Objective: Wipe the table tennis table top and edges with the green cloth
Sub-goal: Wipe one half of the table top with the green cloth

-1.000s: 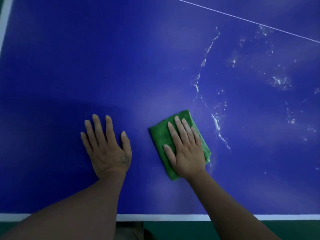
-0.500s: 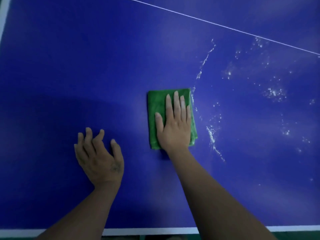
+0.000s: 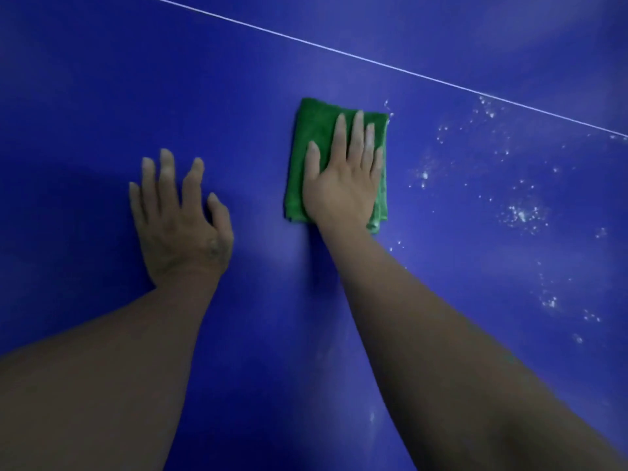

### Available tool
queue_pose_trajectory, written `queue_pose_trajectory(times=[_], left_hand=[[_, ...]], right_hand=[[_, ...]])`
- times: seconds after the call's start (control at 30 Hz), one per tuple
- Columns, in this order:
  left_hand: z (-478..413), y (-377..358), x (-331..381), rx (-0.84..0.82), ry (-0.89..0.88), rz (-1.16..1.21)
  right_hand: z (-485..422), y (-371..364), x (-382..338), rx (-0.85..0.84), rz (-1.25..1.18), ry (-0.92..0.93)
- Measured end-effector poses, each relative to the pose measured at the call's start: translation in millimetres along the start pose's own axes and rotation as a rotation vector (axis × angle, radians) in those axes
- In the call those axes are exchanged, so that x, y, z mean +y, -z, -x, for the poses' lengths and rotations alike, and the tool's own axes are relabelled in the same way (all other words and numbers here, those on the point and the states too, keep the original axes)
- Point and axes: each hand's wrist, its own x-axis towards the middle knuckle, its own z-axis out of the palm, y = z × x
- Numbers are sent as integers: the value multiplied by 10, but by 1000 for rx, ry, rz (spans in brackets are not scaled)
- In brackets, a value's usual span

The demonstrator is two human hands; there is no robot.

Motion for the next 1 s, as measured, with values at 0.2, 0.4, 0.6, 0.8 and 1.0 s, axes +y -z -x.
queue_pose_trajectory(times=[0.2, 0.4, 0.6, 0.8, 1.0], left_hand=[[-30, 81, 88, -9, 42, -4], [-51, 96, 103, -62, 68, -13], [-52, 105, 89, -91, 71, -33], [-53, 91, 79, -85, 65, -31], [-50, 85, 83, -101, 67, -34]], right_hand=[[-288, -64, -612, 6, -11, -87], [-523, -1, -117, -62, -57, 235], [-1162, 187, 951, -38, 29, -152], [-1117, 134, 492, -21, 70, -359], [-713, 51, 57, -90, 54, 172]])
